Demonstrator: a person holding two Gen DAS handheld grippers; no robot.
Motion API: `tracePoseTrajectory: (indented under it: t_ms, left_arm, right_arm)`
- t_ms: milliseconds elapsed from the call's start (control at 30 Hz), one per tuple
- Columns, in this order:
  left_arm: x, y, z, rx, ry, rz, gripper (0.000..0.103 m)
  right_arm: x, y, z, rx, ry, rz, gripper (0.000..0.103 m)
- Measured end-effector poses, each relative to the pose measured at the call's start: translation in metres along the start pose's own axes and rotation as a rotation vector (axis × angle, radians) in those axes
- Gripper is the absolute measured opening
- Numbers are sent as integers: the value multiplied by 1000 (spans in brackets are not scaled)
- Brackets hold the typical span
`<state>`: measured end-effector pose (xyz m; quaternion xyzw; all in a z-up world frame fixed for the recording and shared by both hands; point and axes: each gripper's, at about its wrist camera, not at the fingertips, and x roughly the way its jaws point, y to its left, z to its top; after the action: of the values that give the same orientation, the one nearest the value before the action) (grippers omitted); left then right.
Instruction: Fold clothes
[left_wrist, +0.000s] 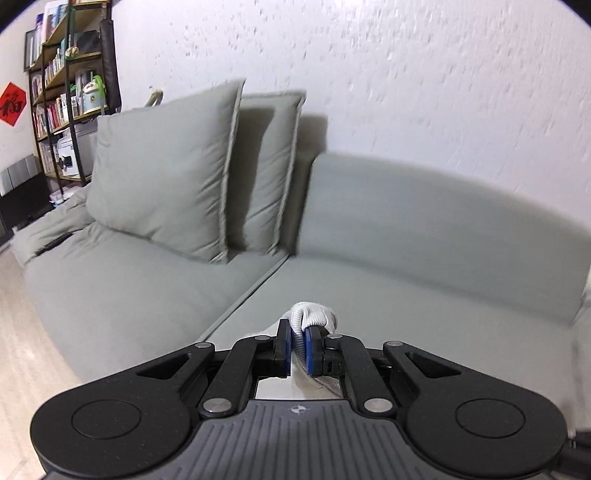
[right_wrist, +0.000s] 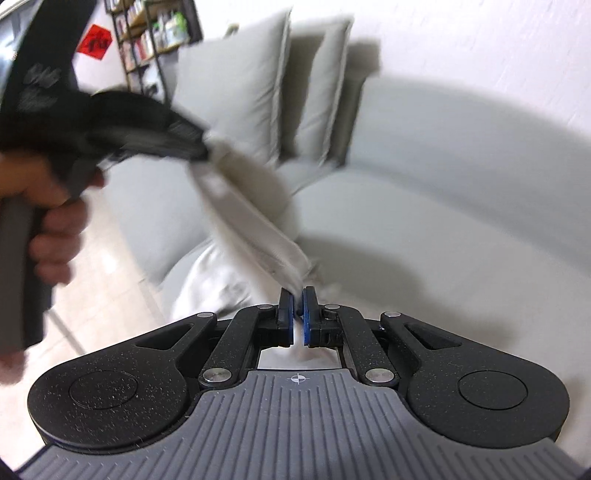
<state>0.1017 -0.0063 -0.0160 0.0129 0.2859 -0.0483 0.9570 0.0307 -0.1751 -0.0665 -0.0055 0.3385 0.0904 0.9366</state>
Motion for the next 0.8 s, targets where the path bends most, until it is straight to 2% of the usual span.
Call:
tracePoseTrajectory:
  t_ms: [167,200,267,333,433,467,533,633,700,767,800]
  left_arm:
    - [29,-83,57,1,-69,-24,7]
    - [29,-101,79,-7,-101,-32,7]
    - [22,-125,124,-28,-196,-56,7]
    - [1,-146,170,-50,-332,-95,7]
    - [-28,-163,204,-56,-479,-132,8]
    - [-34,-168,201,-52,-505,-142,9]
    - [-45,-176,188,-42,-541,-158,9]
    - [-50,-186,139,3,-523,-165,10]
    - [-44,-187,95,41,-456,-175,11]
    - [-33,-185,41,90,-361,-175,11]
    - [-25,-183,9,119,-289,-166,11]
  right_arm:
    - [3,-66,66,-133,-66,-230,4]
    - [1,-78,84,-151,-81,-275,4]
    - [-19,-105,137,-209,-170,-394,4]
    - [-56,-115,180,-260,-274,-479,4]
    - [-104,-121,219,-330,-368,-564,4]
    - [-120,-123,229,-358,-389,-589,4]
    - [-136,-121,223,-405,-388,-624,4]
    - [-148,-105,185,-481,-352,-675,4]
    - [-146,-93,137,-513,-280,-675,4]
    - [-139,-84,85,-496,-185,-645,4]
    - [-130,-82,57,-471,-123,-619,4]
